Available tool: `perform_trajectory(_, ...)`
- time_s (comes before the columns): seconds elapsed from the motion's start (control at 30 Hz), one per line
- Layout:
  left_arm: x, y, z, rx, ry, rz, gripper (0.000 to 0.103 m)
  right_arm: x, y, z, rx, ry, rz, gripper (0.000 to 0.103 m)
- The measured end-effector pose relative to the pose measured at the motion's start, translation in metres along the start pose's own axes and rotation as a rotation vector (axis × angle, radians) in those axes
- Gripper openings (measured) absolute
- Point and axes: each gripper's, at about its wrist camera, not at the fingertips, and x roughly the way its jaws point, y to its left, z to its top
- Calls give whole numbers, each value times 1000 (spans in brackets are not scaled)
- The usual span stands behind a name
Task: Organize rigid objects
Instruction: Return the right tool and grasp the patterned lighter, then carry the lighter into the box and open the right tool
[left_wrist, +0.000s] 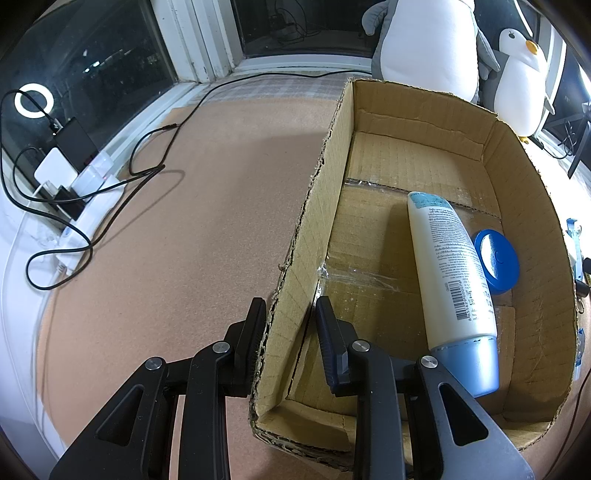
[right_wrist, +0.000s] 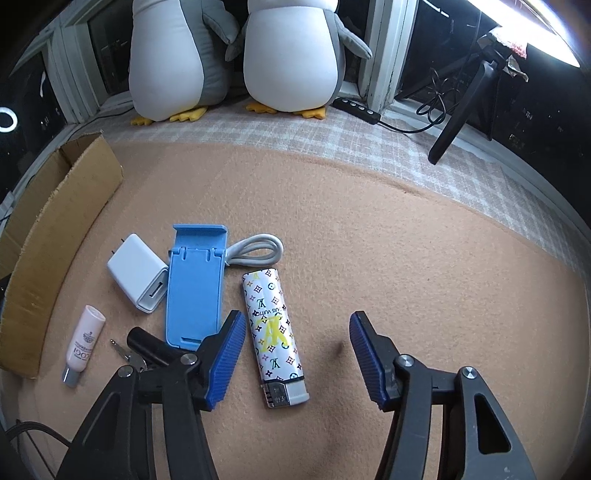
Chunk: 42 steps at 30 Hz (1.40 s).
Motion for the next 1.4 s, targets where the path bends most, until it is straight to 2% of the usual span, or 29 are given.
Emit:
perform_trajectory(0.23,0,0,0,1,0,2,26,7,-1,-2,-1,15,12,43)
perform_trajectory(0.4,0,-1,0,1,0,1,26,5,-1,-2,4,11,39,23)
perform_trajectory(0.47,0,-1,0,1,0,1,26,5,0,-2,9,11,51,21)
perform_trajectory(0.83,0,-2,0,0,0,2,26,-1,-8,-8,65,1,70,21)
perform_trajectory(1.03,0,-2,0,0,0,1,26,-18,-7,-8,75,-29,70,21)
perform_trajectory(1.4,-2,-2,2,0,1,-2,26,-64,43,20,0,-118,156,21)
